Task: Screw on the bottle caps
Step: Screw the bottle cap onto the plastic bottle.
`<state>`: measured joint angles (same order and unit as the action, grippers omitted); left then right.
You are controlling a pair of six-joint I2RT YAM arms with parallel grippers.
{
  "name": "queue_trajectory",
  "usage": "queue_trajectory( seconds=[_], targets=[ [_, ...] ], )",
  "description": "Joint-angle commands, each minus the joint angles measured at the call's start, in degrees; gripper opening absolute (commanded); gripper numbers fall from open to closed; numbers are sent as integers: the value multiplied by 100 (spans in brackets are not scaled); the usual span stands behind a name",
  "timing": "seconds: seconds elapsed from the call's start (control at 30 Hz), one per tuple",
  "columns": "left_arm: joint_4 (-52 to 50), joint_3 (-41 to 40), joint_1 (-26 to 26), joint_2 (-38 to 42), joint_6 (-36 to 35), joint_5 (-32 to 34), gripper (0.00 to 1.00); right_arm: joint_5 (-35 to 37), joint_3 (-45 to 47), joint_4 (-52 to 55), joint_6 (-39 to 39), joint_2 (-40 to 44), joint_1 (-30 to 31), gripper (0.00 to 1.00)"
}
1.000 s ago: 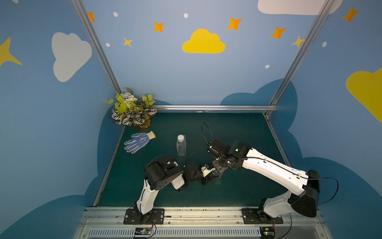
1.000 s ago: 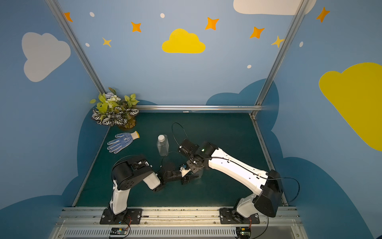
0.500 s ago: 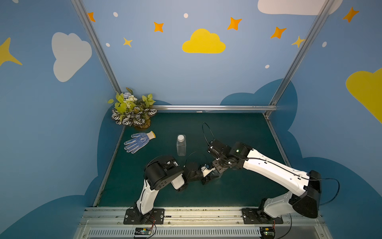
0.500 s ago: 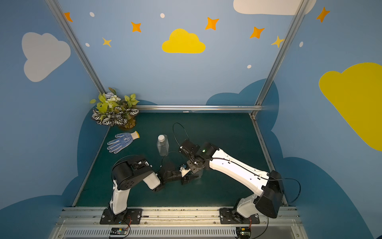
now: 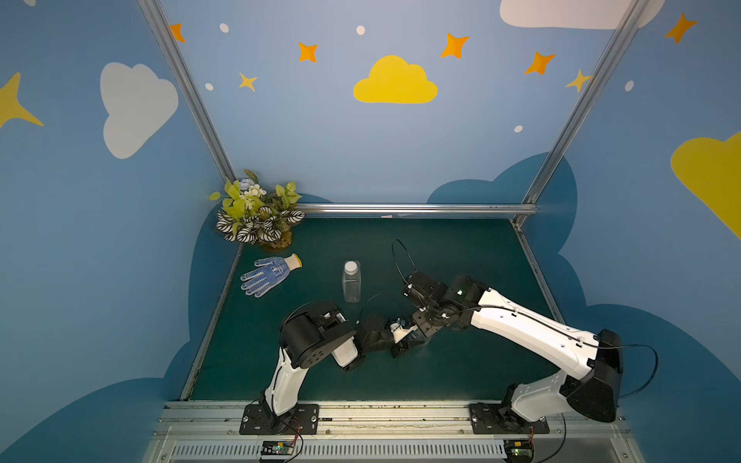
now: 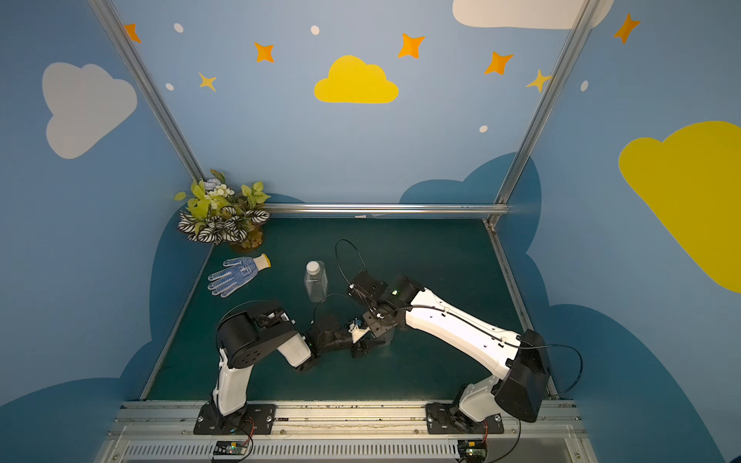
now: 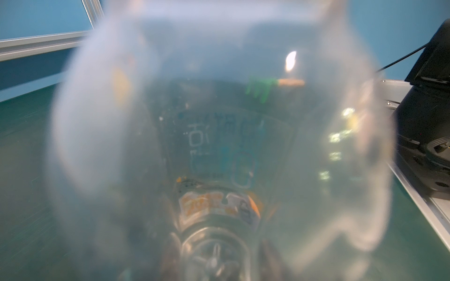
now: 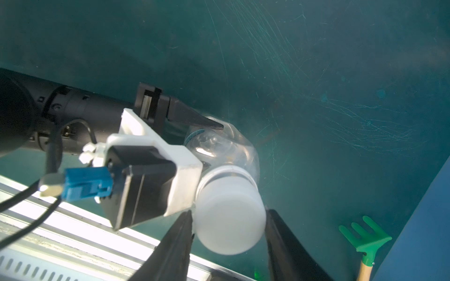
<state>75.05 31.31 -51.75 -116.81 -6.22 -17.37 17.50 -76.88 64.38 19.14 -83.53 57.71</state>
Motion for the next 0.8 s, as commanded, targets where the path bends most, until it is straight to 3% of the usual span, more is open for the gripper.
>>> queue_trajectory(
  seconds=[0.0,0.2,0.43,0.77],
  targets=[
    [-192,42,17,11,-103,25,51,-23,-9,132,-10,27,-41,54],
    [-192,33,16,17,-117,-53,51,-95,14,125,-291,157,-118,59],
    [-192,26,28,-30,-71,-248,51,-365,139,-123,-1229,516,-210,63],
    [-192,24,77,-18,24,-495,50,-1245,456,-765,-2299,1166,-401,64]
  ],
)
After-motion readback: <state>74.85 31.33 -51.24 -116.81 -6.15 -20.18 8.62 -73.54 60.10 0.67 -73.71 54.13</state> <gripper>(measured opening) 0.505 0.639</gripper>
